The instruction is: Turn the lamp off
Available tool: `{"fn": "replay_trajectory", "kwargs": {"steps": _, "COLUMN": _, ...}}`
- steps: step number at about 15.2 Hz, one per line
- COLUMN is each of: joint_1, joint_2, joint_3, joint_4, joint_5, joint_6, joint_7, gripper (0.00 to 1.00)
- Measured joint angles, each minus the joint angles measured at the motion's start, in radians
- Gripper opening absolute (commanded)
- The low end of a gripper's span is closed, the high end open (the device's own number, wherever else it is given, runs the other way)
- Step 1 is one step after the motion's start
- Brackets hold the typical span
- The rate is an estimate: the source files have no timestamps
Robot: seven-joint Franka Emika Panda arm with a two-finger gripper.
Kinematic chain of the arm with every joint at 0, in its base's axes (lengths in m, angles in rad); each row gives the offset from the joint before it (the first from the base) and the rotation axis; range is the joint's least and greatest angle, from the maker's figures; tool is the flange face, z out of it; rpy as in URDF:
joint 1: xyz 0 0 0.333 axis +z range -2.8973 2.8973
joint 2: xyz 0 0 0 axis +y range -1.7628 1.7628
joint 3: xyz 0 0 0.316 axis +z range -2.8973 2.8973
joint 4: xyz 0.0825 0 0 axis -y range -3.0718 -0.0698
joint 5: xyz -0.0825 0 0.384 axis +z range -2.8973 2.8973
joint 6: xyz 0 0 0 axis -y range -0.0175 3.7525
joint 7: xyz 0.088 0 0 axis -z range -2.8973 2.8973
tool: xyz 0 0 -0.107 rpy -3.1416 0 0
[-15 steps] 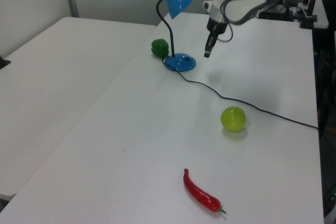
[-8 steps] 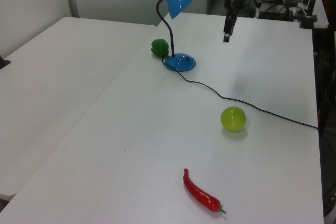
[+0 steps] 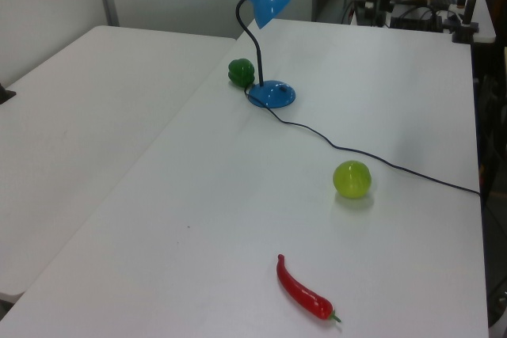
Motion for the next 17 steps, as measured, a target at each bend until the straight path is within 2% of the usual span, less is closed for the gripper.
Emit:
{"fn": "replay_trajectory", "kwargs": {"steps": 4, "joint_1": 0.043, "joint_2": -0.018, "joint_3": 0.026, "joint_4": 0.082, "joint_5": 0.0, "joint_6": -0.105, "joint_7": 0.066, "gripper": 1.0}}
{"fn": "replay_trajectory", "kwargs": {"steps": 8, "joint_1": 0.054, "joint_2": -0.011, "joint_3": 0.11, "joint_4": 0.085, "joint_5": -0.018, "joint_6": -0.083, "joint_7": 0.07, "gripper": 1.0}}
{"fn": "replay_trajectory", "kwargs": {"steps": 10, "joint_1": 0.057, "joint_2": -0.001, "joint_3": 0.132, "joint_4": 0.08, "joint_5": -0.036, "joint_6": -0.025, "joint_7": 0.058, "gripper": 1.0}}
{"fn": "replay_trajectory", "kwargs": {"steps": 14, "joint_1": 0.054, "joint_2": 0.027, "joint_3": 0.131, "joint_4": 0.067, "joint_5": -0.068, "joint_6": 0.075, "joint_7": -0.067, "gripper": 1.0}}
{"fn": "replay_trajectory", "kwargs": {"steps": 17, "joint_1": 0.052, "joint_2": 0.038, "joint_3": 0.126, "joint_4": 0.06, "joint_5": -0.071, "joint_6": 0.107, "joint_7": -0.104, "gripper": 1.0}}
